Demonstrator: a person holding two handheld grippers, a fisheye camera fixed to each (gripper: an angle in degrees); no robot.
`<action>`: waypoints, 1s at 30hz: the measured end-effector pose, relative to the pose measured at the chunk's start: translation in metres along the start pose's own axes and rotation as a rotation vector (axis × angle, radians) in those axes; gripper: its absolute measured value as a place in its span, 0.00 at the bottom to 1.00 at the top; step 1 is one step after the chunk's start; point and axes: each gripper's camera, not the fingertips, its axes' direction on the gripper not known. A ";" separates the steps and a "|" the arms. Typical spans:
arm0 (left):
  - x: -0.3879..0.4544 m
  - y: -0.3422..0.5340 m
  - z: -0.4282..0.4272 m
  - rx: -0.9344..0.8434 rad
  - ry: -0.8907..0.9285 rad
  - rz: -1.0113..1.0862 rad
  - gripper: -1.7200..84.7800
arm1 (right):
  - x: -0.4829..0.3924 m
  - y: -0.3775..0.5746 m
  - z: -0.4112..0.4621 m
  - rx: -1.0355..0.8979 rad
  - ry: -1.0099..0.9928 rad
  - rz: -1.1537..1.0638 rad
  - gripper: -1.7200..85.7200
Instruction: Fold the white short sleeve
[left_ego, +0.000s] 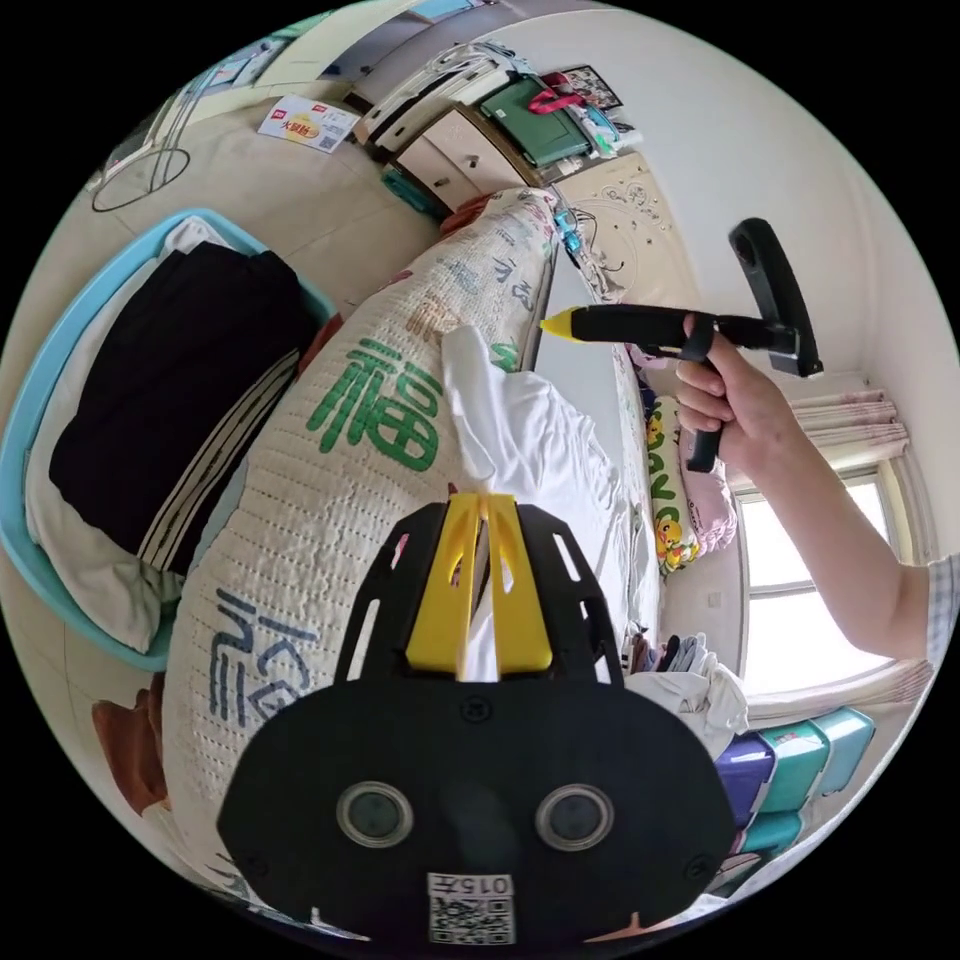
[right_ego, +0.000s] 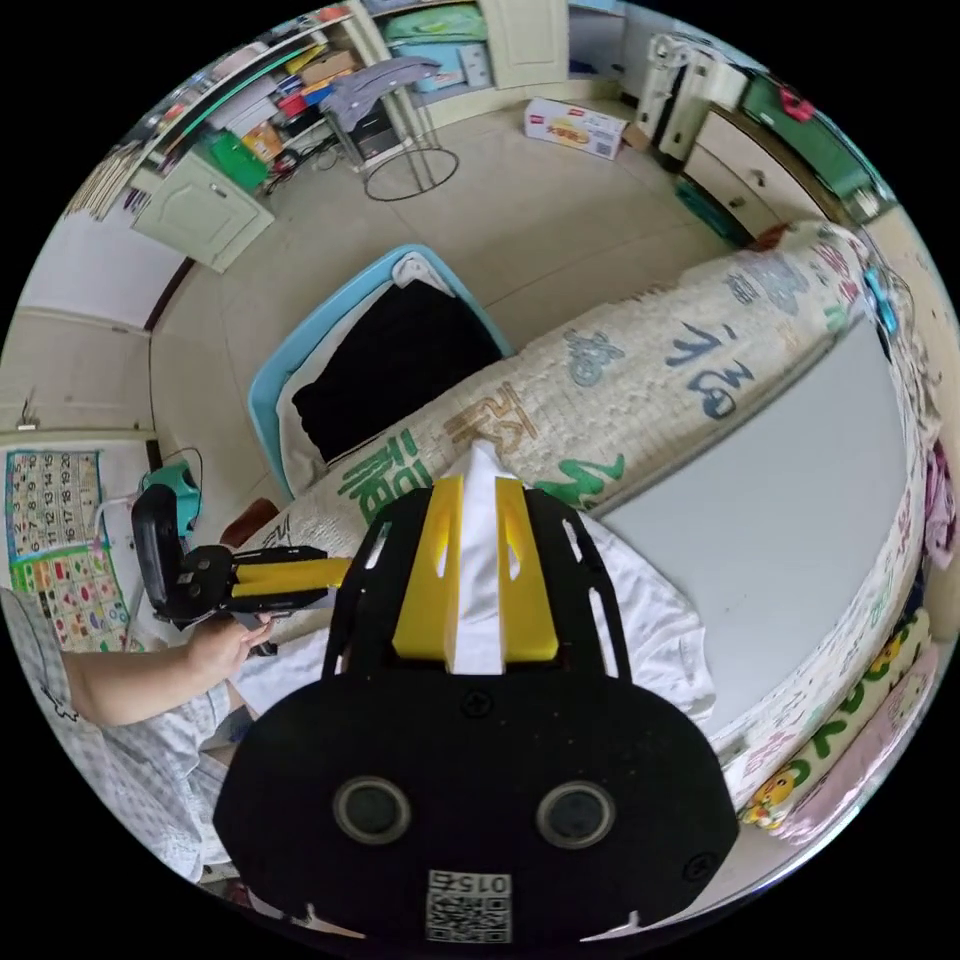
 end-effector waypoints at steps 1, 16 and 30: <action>0.001 0.001 0.000 -0.004 -0.003 0.007 0.02 | 0.000 -0.006 0.004 -0.017 -0.004 -0.005 0.11; 0.018 0.018 0.002 -0.027 0.047 0.010 0.02 | 0.025 -0.022 0.008 -0.154 -0.029 -0.009 0.01; 0.139 0.053 0.037 -0.110 -0.001 0.369 0.02 | 0.142 0.231 -0.075 0.187 -0.159 0.329 0.02</action>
